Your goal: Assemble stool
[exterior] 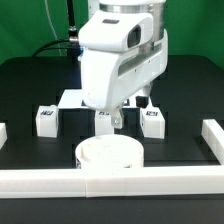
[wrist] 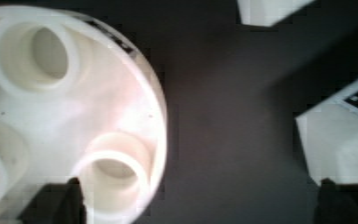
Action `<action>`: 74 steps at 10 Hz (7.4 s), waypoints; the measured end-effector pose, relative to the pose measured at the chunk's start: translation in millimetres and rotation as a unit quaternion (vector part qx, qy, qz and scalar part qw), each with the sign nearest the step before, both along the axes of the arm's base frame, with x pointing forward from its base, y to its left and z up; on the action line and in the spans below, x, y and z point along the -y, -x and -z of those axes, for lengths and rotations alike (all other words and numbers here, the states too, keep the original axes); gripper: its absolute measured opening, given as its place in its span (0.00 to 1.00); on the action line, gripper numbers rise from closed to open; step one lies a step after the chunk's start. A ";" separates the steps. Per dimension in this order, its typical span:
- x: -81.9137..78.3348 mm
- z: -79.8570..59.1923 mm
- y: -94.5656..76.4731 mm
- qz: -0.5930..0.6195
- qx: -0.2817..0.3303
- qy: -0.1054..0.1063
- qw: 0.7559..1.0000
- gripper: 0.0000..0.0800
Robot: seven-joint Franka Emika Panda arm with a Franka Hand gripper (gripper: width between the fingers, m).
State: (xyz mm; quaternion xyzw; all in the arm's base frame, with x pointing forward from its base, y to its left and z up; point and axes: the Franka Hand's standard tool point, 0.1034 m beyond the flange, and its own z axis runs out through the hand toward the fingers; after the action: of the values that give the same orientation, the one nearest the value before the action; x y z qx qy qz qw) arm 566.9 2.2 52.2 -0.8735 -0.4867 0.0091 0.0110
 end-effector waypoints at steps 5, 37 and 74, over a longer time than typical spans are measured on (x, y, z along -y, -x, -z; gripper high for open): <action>3.5 6.8 -0.9 -0.011 -0.006 -0.001 1.000 0.81; -105.8 35.5 -9.4 0.009 -0.044 -0.009 0.999 0.04; -58.3 9.6 35.4 0.500 -0.048 0.000 0.865 0.81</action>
Offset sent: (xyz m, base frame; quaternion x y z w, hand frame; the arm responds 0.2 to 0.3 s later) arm 0.0000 0.0000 0.0000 0.0000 0.0000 0.0000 1.0000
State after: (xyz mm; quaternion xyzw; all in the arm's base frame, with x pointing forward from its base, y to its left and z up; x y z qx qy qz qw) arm 531.5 60.5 42.5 -0.9982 0.0164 0.0441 0.0377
